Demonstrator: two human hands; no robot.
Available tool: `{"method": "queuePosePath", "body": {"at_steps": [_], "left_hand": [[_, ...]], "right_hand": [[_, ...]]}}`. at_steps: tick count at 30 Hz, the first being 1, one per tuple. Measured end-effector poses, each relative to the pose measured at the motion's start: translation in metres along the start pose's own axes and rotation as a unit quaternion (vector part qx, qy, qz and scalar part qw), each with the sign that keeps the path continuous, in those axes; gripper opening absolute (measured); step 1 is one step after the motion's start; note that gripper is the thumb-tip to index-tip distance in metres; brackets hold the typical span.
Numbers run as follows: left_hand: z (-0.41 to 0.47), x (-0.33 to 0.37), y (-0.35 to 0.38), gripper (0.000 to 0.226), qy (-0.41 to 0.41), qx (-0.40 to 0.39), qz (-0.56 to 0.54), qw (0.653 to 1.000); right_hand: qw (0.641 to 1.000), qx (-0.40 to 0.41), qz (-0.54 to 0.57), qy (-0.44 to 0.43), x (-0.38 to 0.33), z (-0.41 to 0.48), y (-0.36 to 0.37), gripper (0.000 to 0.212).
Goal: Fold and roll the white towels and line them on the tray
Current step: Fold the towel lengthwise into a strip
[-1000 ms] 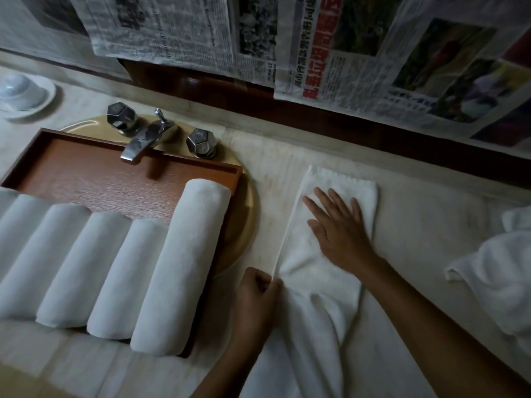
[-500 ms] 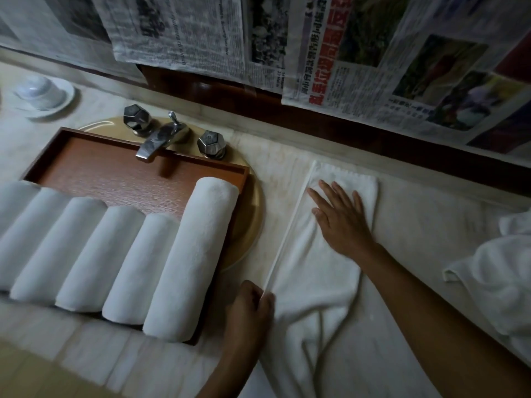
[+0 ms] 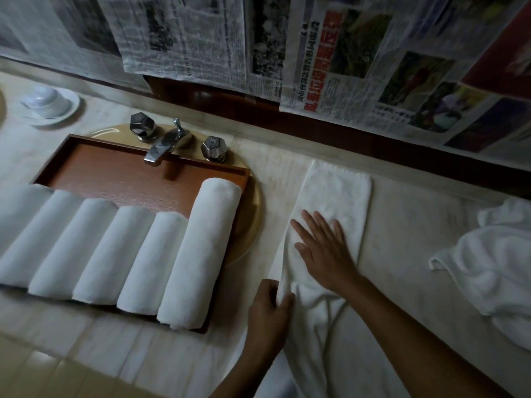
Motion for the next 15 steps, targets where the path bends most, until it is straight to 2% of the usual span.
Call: {"method": "queuePosePath", "body": {"at_steps": [1,3,6,7,10,12,15], "left_hand": [[-0.007,-0.002,0.007,0.004,-0.065,-0.05,-0.066,0.994],[-0.018,-0.008,0.017,0.019,-0.168,-0.148,-0.166,0.96],[-0.031,-0.015,0.002,0.025,-0.172,-0.213,-0.184,0.944],[-0.033,-0.019,-0.008,0.023,-0.162,-0.199,-0.159,0.953],[-0.026,-0.045,-0.036,0.029,-0.089,-0.073,-0.002,0.993],[-0.023,-0.06,-0.048,0.032,-0.048,-0.007,0.074,0.996],[-0.025,-0.078,-0.052,0.027,-0.051,0.044,0.112,0.991]], "right_hand": [[1.0,0.004,-0.004,-0.001,0.0,0.0,0.0,0.055],[1.0,0.007,-0.006,-0.004,0.003,0.002,0.002,0.054],[1.0,0.005,-0.01,-0.01,0.004,0.003,0.0,0.054],[1.0,0.006,-0.01,-0.011,0.005,0.004,0.0,0.054],[1.0,0.005,-0.004,-0.01,0.005,0.005,-0.004,0.055],[1.0,0.01,-0.002,-0.008,0.006,0.005,-0.006,0.054],[1.0,0.014,0.002,-0.014,0.007,0.006,-0.005,0.054]]}}
Point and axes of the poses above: each hand's wrist, its own z-axis towards the middle knuckle, its own y-axis out of the palm, x = y × z, the point moved 4 cm from there along z, towards the middle knuckle, and after that the axes turned 11 degrees about x, right-handed, at the moved point
